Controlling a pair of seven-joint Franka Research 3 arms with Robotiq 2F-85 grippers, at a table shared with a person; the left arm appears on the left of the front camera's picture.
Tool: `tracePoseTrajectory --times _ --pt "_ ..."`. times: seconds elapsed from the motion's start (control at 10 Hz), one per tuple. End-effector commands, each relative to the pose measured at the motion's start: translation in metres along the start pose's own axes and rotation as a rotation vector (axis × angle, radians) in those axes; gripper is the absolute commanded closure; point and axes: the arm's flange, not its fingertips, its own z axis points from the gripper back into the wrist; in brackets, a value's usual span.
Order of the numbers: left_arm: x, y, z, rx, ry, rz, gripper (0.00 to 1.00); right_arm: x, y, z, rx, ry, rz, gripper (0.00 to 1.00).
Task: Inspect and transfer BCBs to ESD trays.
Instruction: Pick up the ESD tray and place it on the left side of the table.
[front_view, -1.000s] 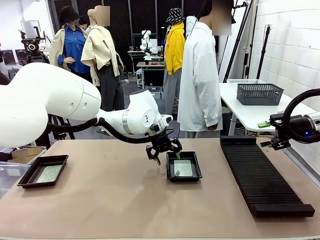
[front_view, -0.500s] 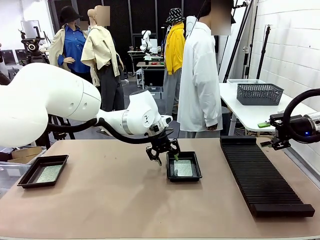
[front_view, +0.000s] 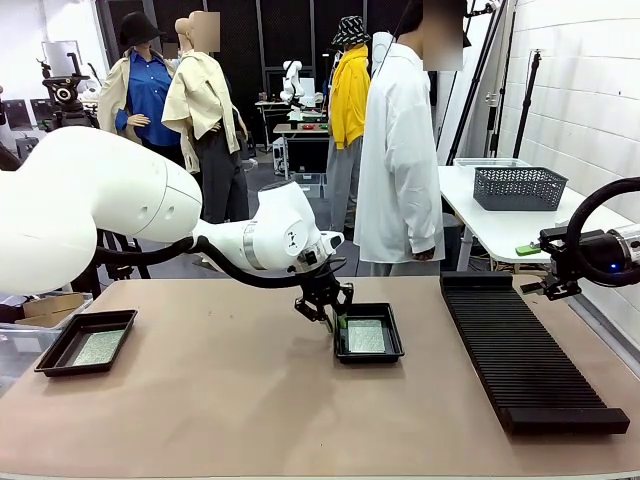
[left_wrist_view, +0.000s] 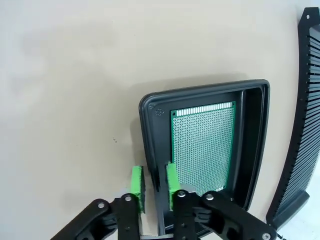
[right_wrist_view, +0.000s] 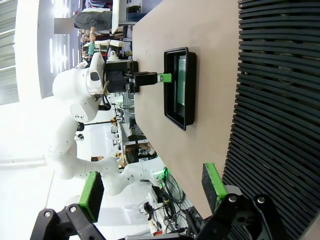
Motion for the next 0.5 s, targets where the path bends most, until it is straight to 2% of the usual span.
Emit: tracePoseTrajectory --times 0.0,0.3,0.4 --pt "-0.0019 0.0057 0.0004 0.029 -0.003 -0.001 1.00 -0.0005 0.0003 -0.0008 -0.007 0.008 -0.006 0.00" --pt "-0.0038 0.0106 0.0027 0.027 -0.002 0.020 1.00 -0.0005 0.0003 -0.0008 -0.007 0.008 -0.006 0.00" --pt "0.0003 0.0026 -0.0011 0.004 0.001 0.003 1.00 -0.0005 0.0003 -0.0008 -0.007 0.008 -0.006 0.00"
